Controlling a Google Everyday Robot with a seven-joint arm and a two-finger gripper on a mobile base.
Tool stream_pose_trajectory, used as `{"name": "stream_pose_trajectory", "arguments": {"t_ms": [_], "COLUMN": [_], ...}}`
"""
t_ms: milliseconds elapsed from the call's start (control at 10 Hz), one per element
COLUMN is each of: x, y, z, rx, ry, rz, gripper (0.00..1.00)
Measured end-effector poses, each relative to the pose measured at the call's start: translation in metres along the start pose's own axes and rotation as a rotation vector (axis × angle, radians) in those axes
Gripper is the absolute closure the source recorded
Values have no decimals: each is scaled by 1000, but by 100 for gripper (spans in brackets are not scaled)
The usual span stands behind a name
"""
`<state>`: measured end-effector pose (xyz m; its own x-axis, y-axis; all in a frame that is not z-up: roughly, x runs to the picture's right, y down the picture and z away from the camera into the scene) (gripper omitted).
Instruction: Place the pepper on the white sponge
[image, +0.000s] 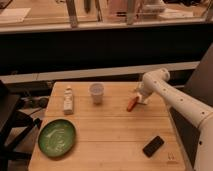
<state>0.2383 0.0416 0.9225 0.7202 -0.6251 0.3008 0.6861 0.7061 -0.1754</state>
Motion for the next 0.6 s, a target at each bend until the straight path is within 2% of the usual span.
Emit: {"name": "stream_pose_trajectory", "arguments": {"t_ms": [200, 300, 400, 500, 600], "x": [4, 6, 6, 4, 4], "y": [-1, 1, 3, 12, 16], "z": [-1, -3, -2, 2, 2], "rx": [8, 7, 0, -15, -14], "ry": [35, 41, 29, -1, -5], "rz": [19, 29, 18, 4, 6], "gripper": [79, 85, 86, 81, 74]}}
